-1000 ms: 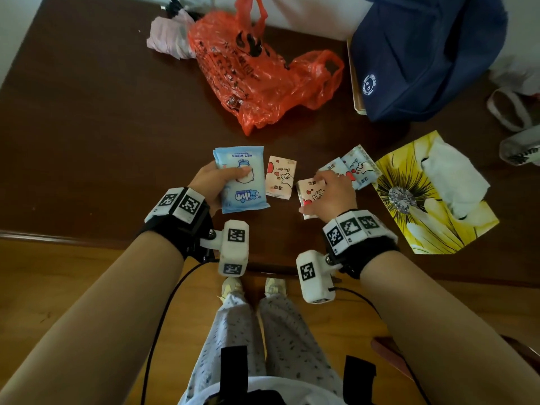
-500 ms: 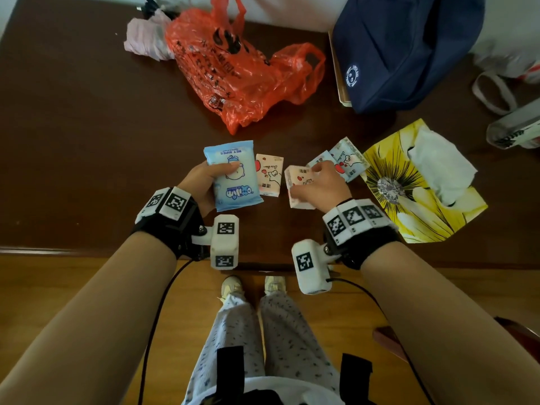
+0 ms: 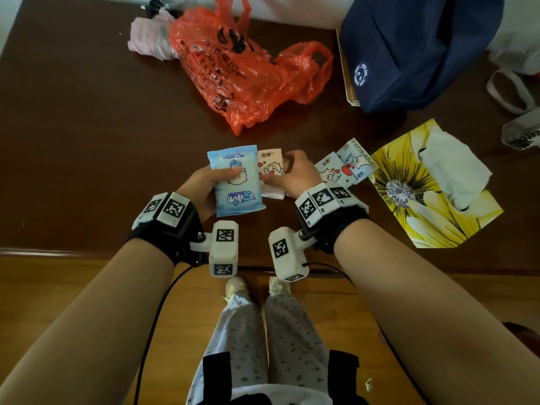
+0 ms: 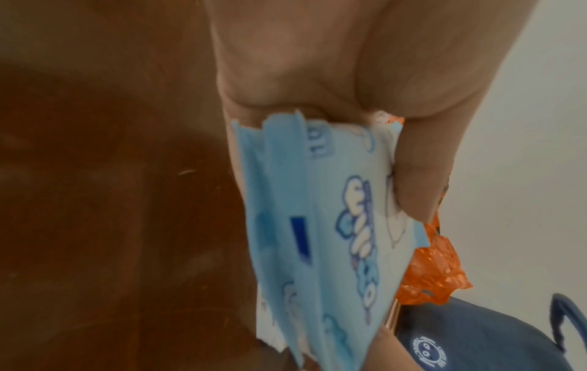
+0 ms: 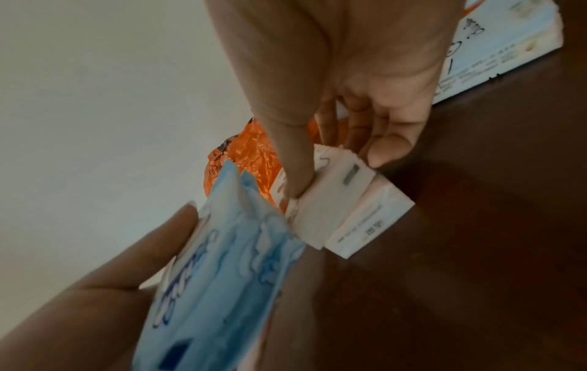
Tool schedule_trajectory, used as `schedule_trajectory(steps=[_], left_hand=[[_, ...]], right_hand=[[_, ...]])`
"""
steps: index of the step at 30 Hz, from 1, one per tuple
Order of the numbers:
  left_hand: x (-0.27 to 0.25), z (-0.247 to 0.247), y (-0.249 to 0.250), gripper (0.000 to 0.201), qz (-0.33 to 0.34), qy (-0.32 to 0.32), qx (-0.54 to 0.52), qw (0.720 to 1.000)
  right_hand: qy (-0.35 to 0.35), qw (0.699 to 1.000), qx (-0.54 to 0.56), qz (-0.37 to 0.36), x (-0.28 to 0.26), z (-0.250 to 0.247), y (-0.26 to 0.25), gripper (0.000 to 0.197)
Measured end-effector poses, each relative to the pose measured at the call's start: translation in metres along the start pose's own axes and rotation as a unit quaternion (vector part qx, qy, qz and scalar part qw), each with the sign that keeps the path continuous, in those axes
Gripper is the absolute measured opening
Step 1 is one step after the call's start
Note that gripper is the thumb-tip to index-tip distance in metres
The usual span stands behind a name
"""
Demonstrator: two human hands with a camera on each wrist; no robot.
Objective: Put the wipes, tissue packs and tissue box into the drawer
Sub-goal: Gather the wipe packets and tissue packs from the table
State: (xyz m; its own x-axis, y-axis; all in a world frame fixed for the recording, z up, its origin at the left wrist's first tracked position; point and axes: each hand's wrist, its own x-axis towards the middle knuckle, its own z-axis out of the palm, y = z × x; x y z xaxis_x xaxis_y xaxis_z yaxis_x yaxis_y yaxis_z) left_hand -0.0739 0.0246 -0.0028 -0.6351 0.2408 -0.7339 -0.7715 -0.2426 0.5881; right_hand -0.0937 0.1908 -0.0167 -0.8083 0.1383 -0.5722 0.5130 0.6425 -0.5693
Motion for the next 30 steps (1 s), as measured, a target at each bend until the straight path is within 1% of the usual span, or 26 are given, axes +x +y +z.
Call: schedule_trajectory(steps=[2, 4, 6, 7, 9, 11, 14, 16, 18, 19, 21, 22, 24, 25, 27, 29, 30], left_hand=[[0.001, 0.001, 0.001, 0.028, 0.001, -0.003, -0.001, 1.0], [0.002, 0.001, 0.003, 0.029, 0.004, 0.0, -0.002, 1.0], [0.002, 0.002, 0.005, 0.033, 0.003, 0.005, -0.001, 1.0], [0.003, 0.003, 0.005, 0.034, 0.001, 0.006, -0.002, 1.0], [0.003, 0.005, 0.007, 0.028, -0.004, 0.007, 0.0, 1.0], [0.003, 0.007, 0.008, 0.025, -0.011, 0.01, 0.004, 1.0], [0.003, 0.01, 0.009, 0.032, -0.018, 0.014, 0.015, 1.0], [0.004, 0.012, 0.009, 0.035, -0.022, 0.016, 0.022, 0.999], [0.005, 0.014, 0.008, 0.031, -0.022, 0.017, 0.027, 0.999], [0.006, 0.014, 0.008, 0.03, -0.022, 0.015, 0.031, 0.999], [0.007, 0.014, 0.007, 0.029, -0.02, 0.014, 0.035, 0.999], [0.008, 0.014, 0.007, 0.028, -0.02, 0.014, 0.035, 0.999], [0.008, 0.012, 0.007, 0.023, -0.023, 0.015, 0.028, 0.999], [0.008, 0.011, 0.007, 0.023, -0.024, 0.014, 0.024, 0.999], [0.008, 0.01, 0.008, 0.026, -0.025, 0.01, 0.017, 1.0], [0.009, 0.01, 0.008, 0.03, -0.028, 0.011, 0.014, 0.999], [0.009, 0.01, 0.008, 0.031, -0.03, 0.013, 0.015, 0.999]], right_hand=[[0.022, 0.999, 0.026, 0.002, -0.001, -0.007, 0.004, 0.066], [0.09, 0.996, 0.022, -0.008, -0.002, -0.02, 0.011, 0.053], [0.161, 0.986, -0.044, 0.0, -0.004, -0.034, 0.022, 0.046], [0.176, 0.981, -0.081, 0.015, -0.004, -0.04, 0.028, 0.045], [0.161, 0.978, -0.12, 0.048, -0.005, -0.046, 0.04, 0.047], [0.143, 0.981, -0.116, 0.06, -0.002, -0.043, 0.048, 0.051], [0.138, 0.987, -0.051, 0.068, 0.004, -0.032, 0.052, 0.055], [0.125, 0.99, -0.002, 0.068, 0.006, -0.026, 0.049, 0.064], [0.088, 0.993, 0.042, 0.059, 0.007, -0.021, 0.045, 0.078], [0.065, 0.995, 0.052, 0.052, 0.007, -0.019, 0.043, 0.082], [0.036, 0.998, 0.044, 0.039, 0.006, -0.017, 0.041, 0.079], [0.036, 0.998, 0.037, 0.031, 0.006, -0.018, 0.041, 0.075], [0.072, 0.997, 0.021, 0.012, 0.002, -0.024, 0.041, 0.062], [0.108, 0.994, 0.015, -0.003, 0.0, -0.03, 0.041, 0.055], [0.203, 0.978, -0.003, -0.038, -0.003, -0.044, 0.04, 0.046], [0.279, 0.957, -0.048, -0.054, -0.003, -0.057, 0.039, 0.045], [0.295, 0.951, -0.074, -0.051, -0.001, -0.062, 0.04, 0.048]])
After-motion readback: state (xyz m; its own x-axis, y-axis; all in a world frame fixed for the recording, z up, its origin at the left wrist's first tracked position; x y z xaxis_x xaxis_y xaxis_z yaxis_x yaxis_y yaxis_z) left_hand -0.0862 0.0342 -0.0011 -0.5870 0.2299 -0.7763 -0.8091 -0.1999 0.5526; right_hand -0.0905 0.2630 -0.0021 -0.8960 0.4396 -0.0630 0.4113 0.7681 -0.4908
